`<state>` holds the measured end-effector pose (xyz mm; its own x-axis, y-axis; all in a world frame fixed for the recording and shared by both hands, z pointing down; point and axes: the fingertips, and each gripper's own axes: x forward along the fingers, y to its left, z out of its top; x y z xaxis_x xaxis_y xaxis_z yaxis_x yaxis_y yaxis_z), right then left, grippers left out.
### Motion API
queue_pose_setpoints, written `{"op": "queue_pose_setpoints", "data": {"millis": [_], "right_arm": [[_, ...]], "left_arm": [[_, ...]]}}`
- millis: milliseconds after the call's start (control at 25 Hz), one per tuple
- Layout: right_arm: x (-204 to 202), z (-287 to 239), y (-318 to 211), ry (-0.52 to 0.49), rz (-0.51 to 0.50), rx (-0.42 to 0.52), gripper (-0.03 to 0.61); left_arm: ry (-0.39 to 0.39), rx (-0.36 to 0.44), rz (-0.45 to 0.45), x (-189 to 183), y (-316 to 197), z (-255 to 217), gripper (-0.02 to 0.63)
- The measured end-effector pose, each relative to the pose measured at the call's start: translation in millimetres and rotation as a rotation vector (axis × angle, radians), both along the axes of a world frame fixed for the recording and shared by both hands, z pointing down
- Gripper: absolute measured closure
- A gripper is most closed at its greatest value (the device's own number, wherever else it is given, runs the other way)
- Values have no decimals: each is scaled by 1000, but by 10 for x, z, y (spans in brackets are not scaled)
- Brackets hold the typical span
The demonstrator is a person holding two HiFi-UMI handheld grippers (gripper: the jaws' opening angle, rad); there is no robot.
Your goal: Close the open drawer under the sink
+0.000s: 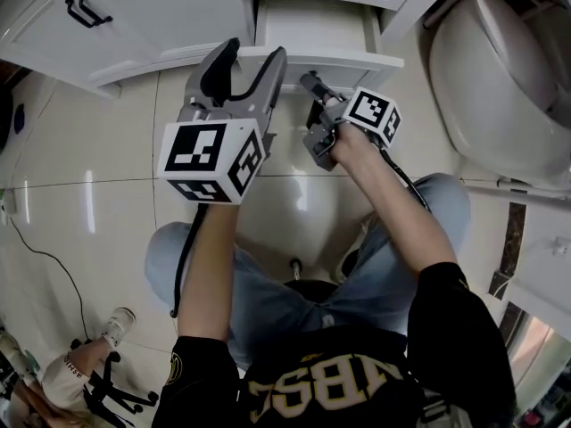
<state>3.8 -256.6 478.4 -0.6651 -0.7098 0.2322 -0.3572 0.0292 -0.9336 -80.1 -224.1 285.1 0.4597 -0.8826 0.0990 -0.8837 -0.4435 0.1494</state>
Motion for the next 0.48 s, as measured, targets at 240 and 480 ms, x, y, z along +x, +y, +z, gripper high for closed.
{"op": "queue_pose_setpoints", "data": {"millis": [240,480], "right_arm": [[12,-13,-556,-47,94,8,442],[62,-50,-1038,-68,162,77,451]], "left_arm": [[29,-28,-31,-20,-118,95,359],[50,-29,-41,-127,-149,79,359]]}}
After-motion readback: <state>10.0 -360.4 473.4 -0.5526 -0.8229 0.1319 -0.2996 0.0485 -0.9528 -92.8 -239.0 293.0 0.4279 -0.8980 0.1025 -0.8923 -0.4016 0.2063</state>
